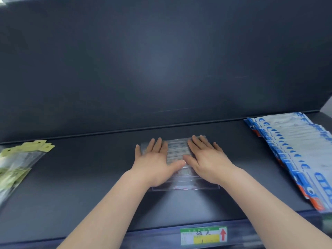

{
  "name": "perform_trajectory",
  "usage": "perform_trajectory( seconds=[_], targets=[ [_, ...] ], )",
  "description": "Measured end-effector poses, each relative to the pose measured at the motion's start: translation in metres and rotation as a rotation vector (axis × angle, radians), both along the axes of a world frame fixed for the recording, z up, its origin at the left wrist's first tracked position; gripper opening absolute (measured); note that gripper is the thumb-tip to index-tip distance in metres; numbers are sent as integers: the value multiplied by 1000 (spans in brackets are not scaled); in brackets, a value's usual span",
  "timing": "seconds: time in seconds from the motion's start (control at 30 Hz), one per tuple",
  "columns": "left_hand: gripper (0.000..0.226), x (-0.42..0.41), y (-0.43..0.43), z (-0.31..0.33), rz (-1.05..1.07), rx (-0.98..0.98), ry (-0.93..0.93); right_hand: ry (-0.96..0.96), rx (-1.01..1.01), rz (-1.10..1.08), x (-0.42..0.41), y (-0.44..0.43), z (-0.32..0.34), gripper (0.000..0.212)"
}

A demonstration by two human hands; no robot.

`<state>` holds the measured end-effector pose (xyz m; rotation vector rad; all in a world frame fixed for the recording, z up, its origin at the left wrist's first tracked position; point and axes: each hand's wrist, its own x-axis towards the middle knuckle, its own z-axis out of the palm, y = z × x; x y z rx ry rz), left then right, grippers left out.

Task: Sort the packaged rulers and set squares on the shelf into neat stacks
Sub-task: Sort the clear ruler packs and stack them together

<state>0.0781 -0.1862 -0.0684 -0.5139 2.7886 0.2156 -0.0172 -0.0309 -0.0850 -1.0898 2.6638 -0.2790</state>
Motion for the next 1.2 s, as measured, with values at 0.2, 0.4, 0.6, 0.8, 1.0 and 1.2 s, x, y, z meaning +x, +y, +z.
perform_trajectory(
  seconds=[0.2, 0.4, 0.6, 0.8, 1.0, 1.2],
  targets=[
    [93, 14, 3, -10, -26, 11, 12, -2, 5, 35, 7, 8, 0, 67],
    [95, 31, 11, -16, 13, -22, -17, 27, 65, 70, 14, 17, -3, 71],
    [106, 35, 16, -11, -35, -91, -39, 55, 95, 106, 22, 24, -3, 99],
    [107, 52, 23, -13, -81, -71, -45, -9, 120, 96, 31, 32, -3, 73],
    [113, 53, 23, -6, -109, -64, -59, -2, 144, 76, 35, 35, -4, 78],
    [98, 21, 19, 0, -41, -40, 68, 92, -6, 75, 24, 14, 4, 68]
  ],
)
